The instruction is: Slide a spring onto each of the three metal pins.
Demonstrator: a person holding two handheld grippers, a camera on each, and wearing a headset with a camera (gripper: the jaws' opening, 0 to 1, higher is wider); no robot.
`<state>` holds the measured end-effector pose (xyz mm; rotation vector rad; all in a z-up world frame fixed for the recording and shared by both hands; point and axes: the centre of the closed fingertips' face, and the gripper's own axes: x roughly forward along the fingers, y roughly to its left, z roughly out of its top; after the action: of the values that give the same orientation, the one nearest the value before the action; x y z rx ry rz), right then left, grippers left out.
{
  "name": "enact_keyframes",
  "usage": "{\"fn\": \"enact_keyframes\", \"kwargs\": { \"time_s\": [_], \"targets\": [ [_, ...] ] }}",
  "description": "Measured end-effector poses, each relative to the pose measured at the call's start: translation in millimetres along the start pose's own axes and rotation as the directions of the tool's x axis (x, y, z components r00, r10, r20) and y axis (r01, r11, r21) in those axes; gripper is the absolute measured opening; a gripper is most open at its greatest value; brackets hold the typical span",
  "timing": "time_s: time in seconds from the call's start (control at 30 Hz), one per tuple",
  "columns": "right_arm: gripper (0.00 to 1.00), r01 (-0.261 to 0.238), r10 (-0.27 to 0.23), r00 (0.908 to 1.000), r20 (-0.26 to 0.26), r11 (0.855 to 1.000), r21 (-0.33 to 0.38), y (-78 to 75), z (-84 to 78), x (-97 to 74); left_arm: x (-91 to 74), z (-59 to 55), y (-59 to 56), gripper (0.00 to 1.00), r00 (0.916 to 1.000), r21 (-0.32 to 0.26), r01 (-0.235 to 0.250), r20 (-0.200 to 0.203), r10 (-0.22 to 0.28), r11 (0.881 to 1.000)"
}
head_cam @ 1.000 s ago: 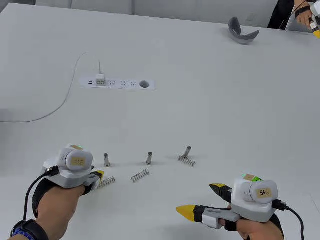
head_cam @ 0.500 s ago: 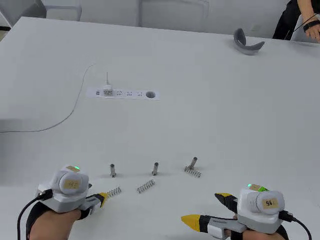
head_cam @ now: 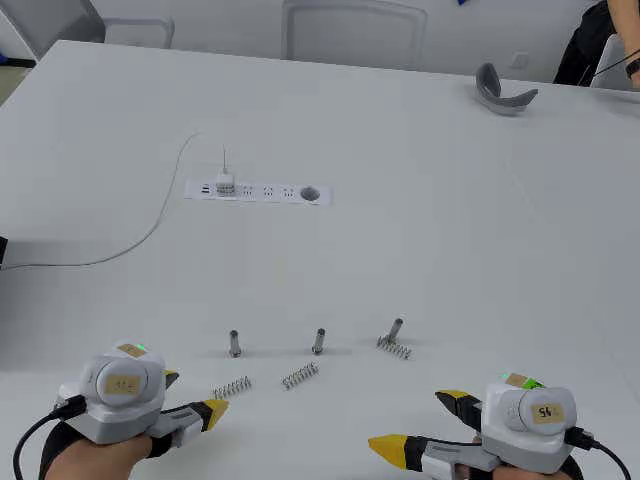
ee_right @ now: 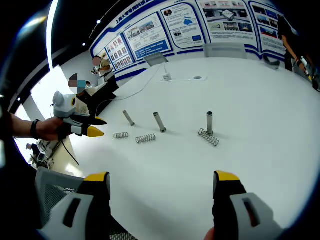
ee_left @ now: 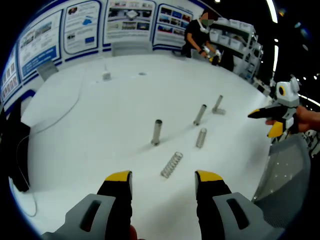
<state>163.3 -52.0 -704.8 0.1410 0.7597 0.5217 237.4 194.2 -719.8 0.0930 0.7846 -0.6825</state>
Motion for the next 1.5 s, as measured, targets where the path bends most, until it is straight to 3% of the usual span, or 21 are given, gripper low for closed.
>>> {"fn": "enact_keyframes", "kwargs": {
  "time_s": [0.57,0.77,1.5],
  "targets": [
    [0.88,0.000,0.000,0.9999,0.010,1.000,-0.007,0.1,4.0,-0.8,-19.1,10.6,0.3,0.65,0.9994,0.014,0.023,0.024,-0.023,1.000],
    [0.89,-0.001,0.001,1.0000,0.007,1.000,-0.011,0.2,4.7,-1.3,-20.5,5.9,-5.7,0.73,0.9983,0.026,0.058,0.003,-0.058,0.998],
    [0.89,0.004,-0.004,0.9999,-0.010,1.000,-0.024,2.5,-2.7,-3.1,-10.0,3.1,-18.0,0.73,0.9928,0.100,0.114,-0.047,-0.110,0.988]
  ]
}}
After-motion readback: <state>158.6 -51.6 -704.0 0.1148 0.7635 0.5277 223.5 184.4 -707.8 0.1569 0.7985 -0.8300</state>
